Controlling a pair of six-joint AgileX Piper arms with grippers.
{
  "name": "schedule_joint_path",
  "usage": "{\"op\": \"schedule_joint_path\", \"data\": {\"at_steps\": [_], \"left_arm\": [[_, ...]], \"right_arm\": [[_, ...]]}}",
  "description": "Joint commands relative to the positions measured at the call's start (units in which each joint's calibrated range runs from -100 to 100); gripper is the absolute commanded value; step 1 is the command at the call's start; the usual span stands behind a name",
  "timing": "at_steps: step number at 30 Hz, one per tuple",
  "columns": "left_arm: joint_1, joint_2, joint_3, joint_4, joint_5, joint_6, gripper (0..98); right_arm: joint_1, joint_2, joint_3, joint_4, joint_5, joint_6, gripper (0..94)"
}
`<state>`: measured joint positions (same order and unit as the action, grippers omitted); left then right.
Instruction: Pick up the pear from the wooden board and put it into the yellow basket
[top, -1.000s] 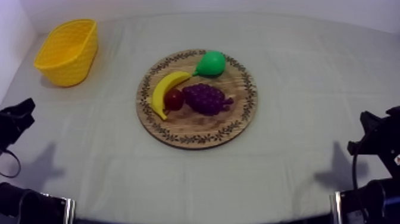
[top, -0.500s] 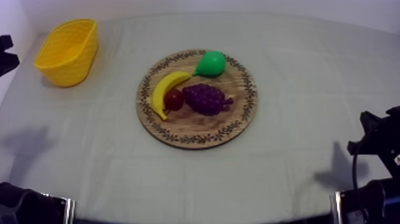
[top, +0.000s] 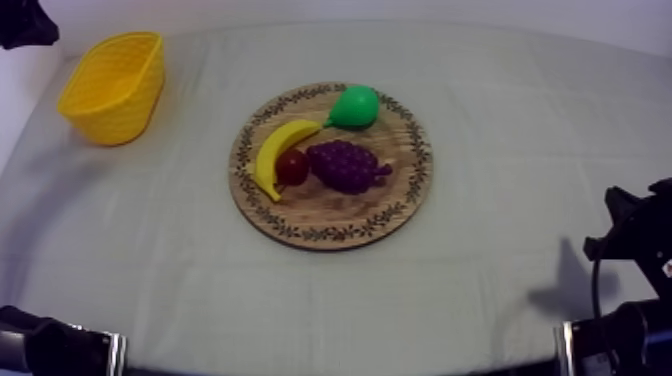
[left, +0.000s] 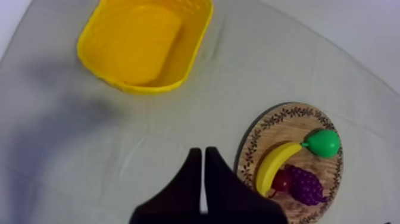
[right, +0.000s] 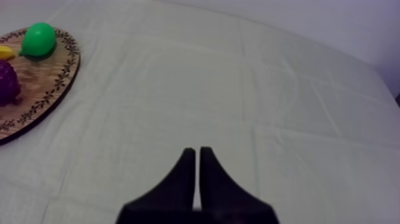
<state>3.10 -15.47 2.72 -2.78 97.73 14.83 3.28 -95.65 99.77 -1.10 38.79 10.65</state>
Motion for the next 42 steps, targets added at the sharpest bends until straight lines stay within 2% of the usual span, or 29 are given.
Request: {"op": "schedule_joint_path", "data": {"at_steps": [1,13,25,32,37,42], "left_arm": [[0.6,5.8,-5.9,-0.01,1.3,0.2,0.1],[9.0,17.2,-12.8,0.70,0.9,2.8,0.1],[19.6,30.6,-24.7,3.09,-0.2,5.9,0.1],[24.6,39.6,-36.2,4.26,1.4,7.4,0.1],[26.0,45.3,-44.5,4.80,1.9,7.1,0.3],[26.4,50.1,-52.1,5.96,2.0,4.5,1.7]], "right_arm": [[0.0,0.0,0.0,0.0,0.0,0.0,0.4],[0.0,0.0,0.0,0.0,0.0,0.0,0.4],[0.0,0.0,0.0,0.0,0.0,0.0,0.4],[0.0,0.0,0.0,0.0,0.0,0.0,0.4],[0.0,0.0,0.0,0.0,0.0,0.0,0.4],[0.0,0.0,0.0,0.0,0.0,0.0,0.4]]}}
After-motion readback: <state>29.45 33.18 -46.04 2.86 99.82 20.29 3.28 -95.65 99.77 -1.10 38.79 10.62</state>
